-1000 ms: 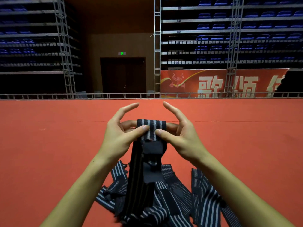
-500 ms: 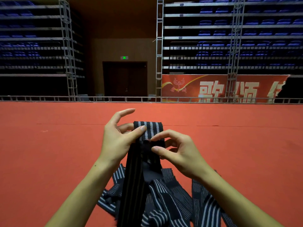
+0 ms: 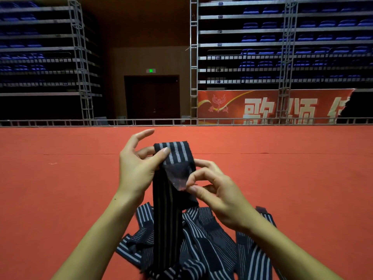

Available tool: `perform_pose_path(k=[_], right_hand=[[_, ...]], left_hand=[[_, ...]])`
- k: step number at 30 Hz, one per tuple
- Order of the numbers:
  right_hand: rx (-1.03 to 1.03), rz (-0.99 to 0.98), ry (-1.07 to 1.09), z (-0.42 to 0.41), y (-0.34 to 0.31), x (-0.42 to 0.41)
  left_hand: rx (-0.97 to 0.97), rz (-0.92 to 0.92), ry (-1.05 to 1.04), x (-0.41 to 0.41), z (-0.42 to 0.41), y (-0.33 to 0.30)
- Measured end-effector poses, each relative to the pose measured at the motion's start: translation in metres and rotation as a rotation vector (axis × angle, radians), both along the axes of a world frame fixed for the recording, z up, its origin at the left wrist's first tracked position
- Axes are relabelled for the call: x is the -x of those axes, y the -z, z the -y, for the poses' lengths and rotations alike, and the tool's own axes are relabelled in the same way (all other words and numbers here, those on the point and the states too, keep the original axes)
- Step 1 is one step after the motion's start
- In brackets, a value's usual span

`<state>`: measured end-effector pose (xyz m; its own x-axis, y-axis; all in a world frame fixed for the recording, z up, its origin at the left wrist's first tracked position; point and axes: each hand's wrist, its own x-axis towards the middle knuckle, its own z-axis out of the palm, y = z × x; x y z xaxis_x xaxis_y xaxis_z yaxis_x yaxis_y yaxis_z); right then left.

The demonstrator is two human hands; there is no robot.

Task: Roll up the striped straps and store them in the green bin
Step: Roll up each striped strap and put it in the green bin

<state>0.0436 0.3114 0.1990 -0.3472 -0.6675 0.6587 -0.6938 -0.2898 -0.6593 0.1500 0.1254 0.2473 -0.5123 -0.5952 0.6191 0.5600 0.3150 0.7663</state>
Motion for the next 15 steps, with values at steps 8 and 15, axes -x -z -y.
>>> perform_pose_path(k=[8,15], right_hand=[[-0.027,0.172,-0.101,-0.008,-0.003,0.003],[-0.015,0.247,-0.147,-0.003,-0.013,0.006]], left_hand=[[0.008,0.011,0.044,0.004,-0.004,0.003],[0.039,0.021,-0.002,0.000,0.001,0.005]])
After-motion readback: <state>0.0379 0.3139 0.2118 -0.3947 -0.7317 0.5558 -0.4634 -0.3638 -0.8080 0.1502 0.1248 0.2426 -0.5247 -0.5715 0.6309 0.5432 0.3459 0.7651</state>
